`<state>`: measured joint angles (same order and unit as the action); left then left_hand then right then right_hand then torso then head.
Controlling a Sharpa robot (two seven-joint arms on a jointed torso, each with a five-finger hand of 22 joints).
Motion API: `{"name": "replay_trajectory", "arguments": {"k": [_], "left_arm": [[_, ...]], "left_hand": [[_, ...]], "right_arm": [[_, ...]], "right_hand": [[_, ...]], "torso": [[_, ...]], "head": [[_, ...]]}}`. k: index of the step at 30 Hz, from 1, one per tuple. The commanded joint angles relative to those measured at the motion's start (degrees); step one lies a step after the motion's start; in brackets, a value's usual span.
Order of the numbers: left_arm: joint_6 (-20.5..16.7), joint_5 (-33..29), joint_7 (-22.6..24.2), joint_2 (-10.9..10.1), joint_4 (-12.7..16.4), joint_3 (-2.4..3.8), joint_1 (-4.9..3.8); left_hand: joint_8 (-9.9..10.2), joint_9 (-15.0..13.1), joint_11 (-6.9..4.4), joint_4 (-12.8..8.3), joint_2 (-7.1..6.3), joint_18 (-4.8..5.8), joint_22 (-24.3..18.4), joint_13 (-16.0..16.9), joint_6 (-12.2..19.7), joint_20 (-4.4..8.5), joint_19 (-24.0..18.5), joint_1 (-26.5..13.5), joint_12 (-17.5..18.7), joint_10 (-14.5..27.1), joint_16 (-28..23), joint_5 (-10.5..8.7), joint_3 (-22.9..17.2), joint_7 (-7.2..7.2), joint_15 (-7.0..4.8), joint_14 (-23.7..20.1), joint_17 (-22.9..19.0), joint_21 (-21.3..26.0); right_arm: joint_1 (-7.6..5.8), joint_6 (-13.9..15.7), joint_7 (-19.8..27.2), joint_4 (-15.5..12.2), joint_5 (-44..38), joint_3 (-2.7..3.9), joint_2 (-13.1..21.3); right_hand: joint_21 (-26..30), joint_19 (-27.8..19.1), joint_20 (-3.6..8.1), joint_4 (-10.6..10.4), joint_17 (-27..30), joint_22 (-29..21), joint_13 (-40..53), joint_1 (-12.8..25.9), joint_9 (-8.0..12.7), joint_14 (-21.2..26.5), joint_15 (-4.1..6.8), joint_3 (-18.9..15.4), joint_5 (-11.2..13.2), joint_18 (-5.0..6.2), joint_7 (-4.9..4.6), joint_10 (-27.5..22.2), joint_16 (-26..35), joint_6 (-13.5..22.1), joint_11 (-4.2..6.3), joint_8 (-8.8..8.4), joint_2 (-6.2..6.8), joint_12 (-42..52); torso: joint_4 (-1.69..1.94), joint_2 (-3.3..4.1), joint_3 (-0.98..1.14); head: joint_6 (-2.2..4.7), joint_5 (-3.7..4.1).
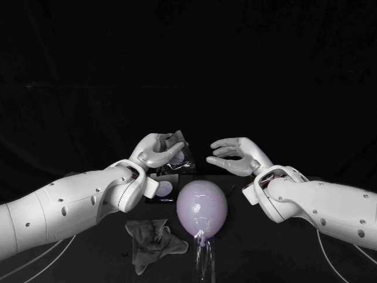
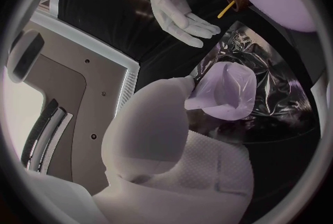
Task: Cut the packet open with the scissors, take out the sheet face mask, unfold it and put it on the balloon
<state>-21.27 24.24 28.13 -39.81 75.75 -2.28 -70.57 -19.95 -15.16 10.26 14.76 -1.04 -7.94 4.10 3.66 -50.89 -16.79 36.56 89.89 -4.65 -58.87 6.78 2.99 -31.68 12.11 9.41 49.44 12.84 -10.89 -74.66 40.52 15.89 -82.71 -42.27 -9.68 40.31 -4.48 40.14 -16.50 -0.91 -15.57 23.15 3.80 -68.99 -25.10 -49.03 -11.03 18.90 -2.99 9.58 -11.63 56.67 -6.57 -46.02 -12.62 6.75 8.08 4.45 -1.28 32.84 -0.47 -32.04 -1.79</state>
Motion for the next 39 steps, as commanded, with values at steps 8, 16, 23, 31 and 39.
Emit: {"name": "replay_trajectory", "arguments": {"k": [8,16,23,31,39], "left_arm": [[-3.6,25.2,2.0,0.6,-3.6,0.11,-0.79],[-5.2,37.0,-1.0,1.8,-6.6,0.11,-1.47],[-6.3,42.9,-4.1,2.5,-7.8,0.12,-1.73],[-7.6,44.9,-6.2,2.8,-7.7,0.13,-1.80],[-8.0,45.2,-6.9,2.6,-6.9,0.13,-1.81]], "left_hand": [[-1.0,-0.6,-1.01,-0.9,-1.17,-1.73,1.9,0.2,-1.0,0.61,9.0,-1.9,0.3,-4.2,2.8,-0.15,-2.2,-0.27,-1.51,6.1,1.3,-4.8],[-1.2,-0.8,-1.52,-1.3,-1.52,-2.35,2.3,0.2,-1.3,0.70,10.1,-2.5,0.3,-6.2,3.7,-0.15,-2.9,-0.54,-2.09,7.5,2.0,-6.0],[-1.4,-1.0,-2.50,-1.3,-1.83,-2.60,3.4,0.3,-2.0,1.61,12.5,-3.6,-0.1,-9.1,5.6,-0.17,-3.3,-1.30,-3.37,10.9,3.2,-8.3],[-1.5,-1.3,-3.72,-1.6,-2.25,-2.54,4.9,0.5,-2.7,3.05,14.5,-4.2,-1.2,-12.9,8.3,-0.15,-3.3,-2.09,-4.83,14.2,5.0,-11.3],[-1.9,-1.7,-4.21,-1.8,-2.73,-2.46,5.7,0.6,-3.4,3.54,14.8,-4.6,-1.6,-14.1,9.6,-0.15,-2.8,-2.54,-5.32,15.1,5.9,-12.7]], "right_arm": [[-4.98,-9.7,-0.3,0.0,0.3,0.40,2.0],[-9.57,-18.6,-9.7,0.3,-8.5,0.55,0.5],[-11.34,-20.5,-16.9,-0.8,-15.6,0.68,-1.5],[-11.89,-17.2,-21.4,-2.1,-21.7,0.75,-3.5],[-11.91,-13.1,-20.9,-3.1,-24.8,0.75,-4.3]], "right_hand": [[-4.8,11.4,3.48,-0.7,-2.4,0.3,0.0,-3.3,1.1,-14.6,5.17,2.8,-7.3,1.07,0.01,10.2,-6.9,-7.6,4.62,1.45,-2.25,2.9],[-15.4,28.3,10.31,-2.0,-11.3,4.8,3.0,-1.4,1.8,-36.6,11.73,5.2,-11.2,1.01,3.23,21.1,-21.1,-9.8,9.16,1.06,2.05,5.9],[-32.6,35.0,13.29,-2.4,-48.0,19.2,16.8,-1.0,1.3,-37.8,14.09,5.6,-15.1,-0.79,5.84,23.5,-63.4,-12.0,11.76,2.34,3.90,17.2],[-51.8,36.1,12.98,-3.6,-65.1,37.7,50.5,-0.3,1.1,-39.3,13.41,6.2,-11.1,-2.95,4.92,22.7,-77.6,-11.5,11.06,2.46,3.23,48.1],[-60.0,38.0,12.81,-2.8,-71.2,45.3,60.9,-1.3,1.0,-40.4,13.45,8.6,-9.3,-4.08,5.18,24.9,-81.6,-12.6,11.24,2.53,2.12,57.8]], "torso": [[0.03,-0.05,-0.04],[0.11,0.04,-0.07],[0.02,0.03,-0.07],[0.07,0.06,-0.03],[0.05,0.05,0.00]], "head": [[-0.07,0.00],[0.06,-0.13],[-0.39,-0.12],[-1.23,-0.08],[-1.66,-0.10]]}}
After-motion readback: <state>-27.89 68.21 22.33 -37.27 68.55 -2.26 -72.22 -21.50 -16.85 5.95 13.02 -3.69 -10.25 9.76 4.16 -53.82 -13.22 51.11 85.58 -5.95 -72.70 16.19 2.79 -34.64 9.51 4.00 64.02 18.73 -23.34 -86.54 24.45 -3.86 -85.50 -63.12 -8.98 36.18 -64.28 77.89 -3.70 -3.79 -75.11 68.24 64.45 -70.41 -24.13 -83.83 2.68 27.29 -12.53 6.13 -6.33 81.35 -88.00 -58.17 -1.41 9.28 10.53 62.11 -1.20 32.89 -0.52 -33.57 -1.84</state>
